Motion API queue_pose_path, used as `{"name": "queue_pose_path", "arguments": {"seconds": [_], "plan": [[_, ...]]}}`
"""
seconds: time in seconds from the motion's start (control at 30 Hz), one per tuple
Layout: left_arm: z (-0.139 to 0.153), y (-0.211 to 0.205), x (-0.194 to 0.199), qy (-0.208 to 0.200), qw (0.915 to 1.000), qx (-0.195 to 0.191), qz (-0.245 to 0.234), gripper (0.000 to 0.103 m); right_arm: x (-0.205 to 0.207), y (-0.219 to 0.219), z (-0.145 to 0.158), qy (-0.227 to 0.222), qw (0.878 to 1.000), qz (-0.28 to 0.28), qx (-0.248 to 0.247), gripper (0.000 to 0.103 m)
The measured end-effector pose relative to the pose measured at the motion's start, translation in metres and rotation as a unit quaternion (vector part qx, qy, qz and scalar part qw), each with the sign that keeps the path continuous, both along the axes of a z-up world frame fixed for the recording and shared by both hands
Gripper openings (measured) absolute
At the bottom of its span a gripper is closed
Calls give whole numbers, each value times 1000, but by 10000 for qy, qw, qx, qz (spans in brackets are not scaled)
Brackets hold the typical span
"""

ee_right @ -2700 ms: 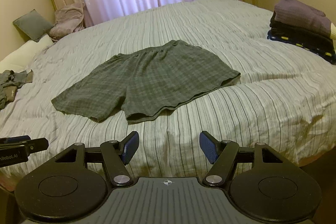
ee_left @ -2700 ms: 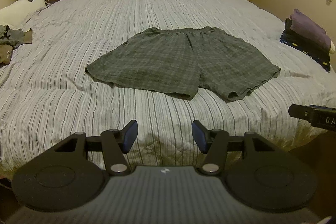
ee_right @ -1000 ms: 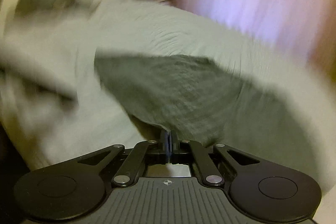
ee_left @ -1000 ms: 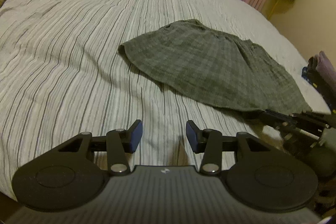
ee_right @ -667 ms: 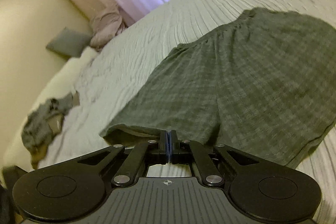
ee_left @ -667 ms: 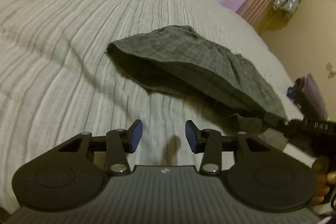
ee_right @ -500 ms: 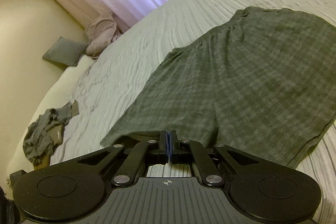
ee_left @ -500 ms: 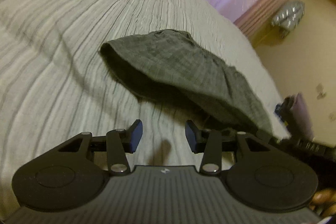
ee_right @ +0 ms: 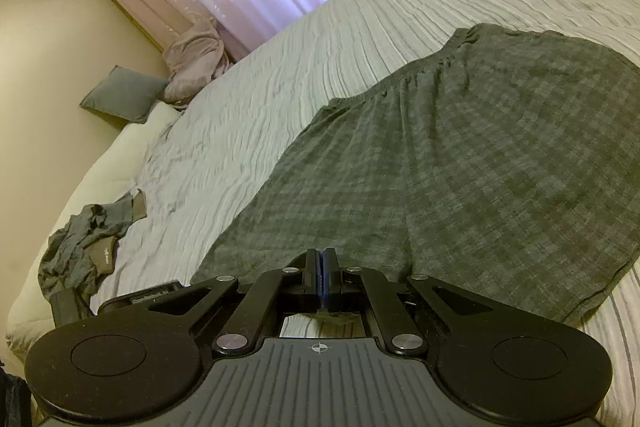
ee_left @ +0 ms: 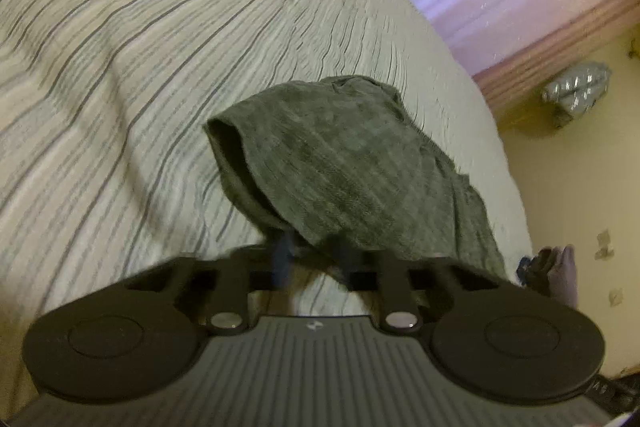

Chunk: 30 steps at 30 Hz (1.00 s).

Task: Fold clothes

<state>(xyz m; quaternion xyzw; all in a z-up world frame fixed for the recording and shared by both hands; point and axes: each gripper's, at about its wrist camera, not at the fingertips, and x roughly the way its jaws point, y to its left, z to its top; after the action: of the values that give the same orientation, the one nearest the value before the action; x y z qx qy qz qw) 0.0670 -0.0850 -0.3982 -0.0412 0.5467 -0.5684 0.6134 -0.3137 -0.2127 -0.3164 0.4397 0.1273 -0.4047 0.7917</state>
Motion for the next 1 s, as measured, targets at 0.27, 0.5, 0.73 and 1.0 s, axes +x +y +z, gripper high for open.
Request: {"name": "queue_pose_path", "arguments": {"seconds": [0.27, 0.5, 0.73, 1.0], "plan": [[28, 18, 23, -561, 9966, -97, -593, 0, 15, 11, 10, 736, 9959, 349, -404, 0], [28, 25, 38, -1160, 9914, 250, -544, 0, 64, 58, 3, 2946, 9316, 1468, -1539, 1], [19, 44, 39, -737, 9963, 18, -442, 13, 72, 107, -9, 3604, 8790, 2027, -2374, 2], [16, 33, 43, -527, 9981, -13, -331, 18, 80, 131, -24, 4166, 8289, 2164, -3043, 77]]}}
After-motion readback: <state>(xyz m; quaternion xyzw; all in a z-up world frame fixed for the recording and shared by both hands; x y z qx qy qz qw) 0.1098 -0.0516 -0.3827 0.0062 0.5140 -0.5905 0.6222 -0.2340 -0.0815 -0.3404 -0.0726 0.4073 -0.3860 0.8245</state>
